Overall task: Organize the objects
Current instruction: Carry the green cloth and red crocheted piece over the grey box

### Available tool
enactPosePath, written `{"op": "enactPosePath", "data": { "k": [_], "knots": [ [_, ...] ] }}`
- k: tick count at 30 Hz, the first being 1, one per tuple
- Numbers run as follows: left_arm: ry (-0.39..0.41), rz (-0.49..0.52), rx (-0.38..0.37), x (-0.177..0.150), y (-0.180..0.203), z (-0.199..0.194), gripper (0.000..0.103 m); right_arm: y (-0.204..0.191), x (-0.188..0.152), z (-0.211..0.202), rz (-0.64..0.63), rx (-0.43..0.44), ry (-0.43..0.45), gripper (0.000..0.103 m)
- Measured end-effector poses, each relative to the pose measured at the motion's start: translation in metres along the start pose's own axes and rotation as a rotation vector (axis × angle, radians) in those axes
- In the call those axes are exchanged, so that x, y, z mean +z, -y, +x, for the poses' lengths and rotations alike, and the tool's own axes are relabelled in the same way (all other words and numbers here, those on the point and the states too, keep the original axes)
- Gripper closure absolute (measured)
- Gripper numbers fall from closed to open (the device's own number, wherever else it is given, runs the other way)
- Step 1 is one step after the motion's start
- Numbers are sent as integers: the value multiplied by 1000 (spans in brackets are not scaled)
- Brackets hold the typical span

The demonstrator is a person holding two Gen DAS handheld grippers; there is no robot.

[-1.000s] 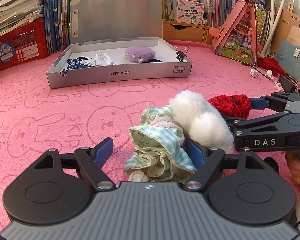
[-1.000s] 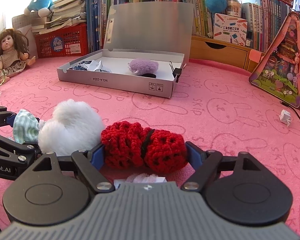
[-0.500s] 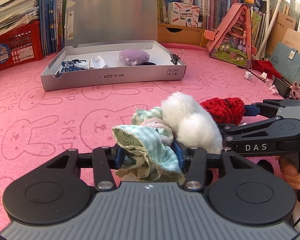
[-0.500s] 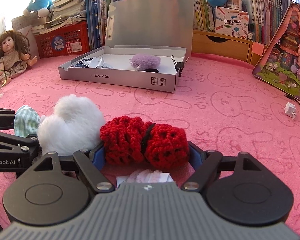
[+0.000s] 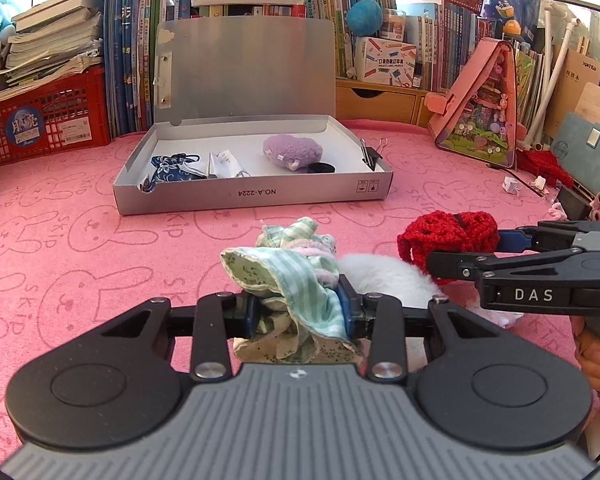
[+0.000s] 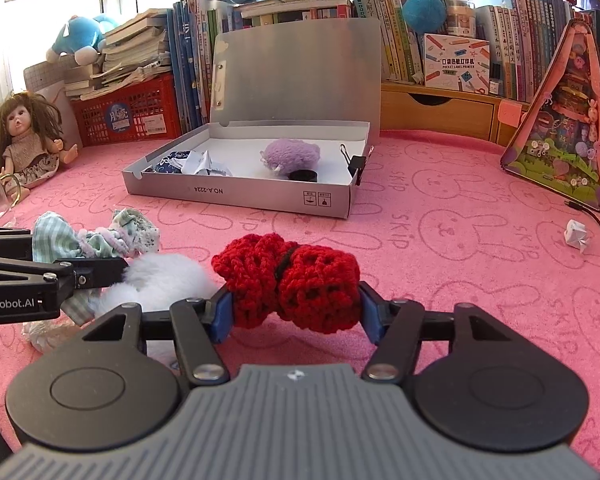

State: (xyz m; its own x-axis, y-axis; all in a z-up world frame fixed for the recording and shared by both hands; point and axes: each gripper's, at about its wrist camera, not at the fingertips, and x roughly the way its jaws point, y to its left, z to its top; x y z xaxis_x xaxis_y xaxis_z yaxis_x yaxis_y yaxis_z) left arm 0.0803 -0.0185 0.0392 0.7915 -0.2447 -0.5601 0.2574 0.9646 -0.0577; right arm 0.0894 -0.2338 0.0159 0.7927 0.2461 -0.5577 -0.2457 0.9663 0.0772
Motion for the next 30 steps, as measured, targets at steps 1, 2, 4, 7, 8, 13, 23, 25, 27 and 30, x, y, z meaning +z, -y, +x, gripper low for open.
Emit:
{"op": "enactPosePath", "data": {
  "k": [1, 2, 4, 7, 8, 13, 23, 25, 27, 30],
  "knots": [
    [5, -1, 4, 3, -2, -1, 61, 0, 2, -1, -2, -2, 6, 39],
    [10, -1, 8, 6, -4, -1, 61, 0, 5, -1, 0, -3, 11, 39],
    [20, -3, 17, 12, -8, -2, 61, 1, 11, -1, 7, -3, 19, 40],
    [38, -6, 26, 24, -14, -1, 61, 3, 22, 0, 12, -7, 33, 40],
    [46, -6, 31, 28, -15, -1, 61, 3, 26, 0, 11, -8, 38, 40],
    [78, -6, 56, 53, -25, 7, 61, 6, 50, 8, 26, -13, 56, 40],
    [101, -28, 106, 109, -48, 41, 61, 11, 101, 42, 73, 6, 50, 40],
    [107, -32, 114, 119, -53, 51, 61, 11, 111, 53, 85, 5, 42, 40],
    [110, -44, 124, 128, -59, 63, 61, 12, 120, 65, 93, -2, 32, 40],
    [99, -74, 126, 141, -73, 85, 61, 15, 133, 85, 106, -10, 11, 40]
  ]
}}
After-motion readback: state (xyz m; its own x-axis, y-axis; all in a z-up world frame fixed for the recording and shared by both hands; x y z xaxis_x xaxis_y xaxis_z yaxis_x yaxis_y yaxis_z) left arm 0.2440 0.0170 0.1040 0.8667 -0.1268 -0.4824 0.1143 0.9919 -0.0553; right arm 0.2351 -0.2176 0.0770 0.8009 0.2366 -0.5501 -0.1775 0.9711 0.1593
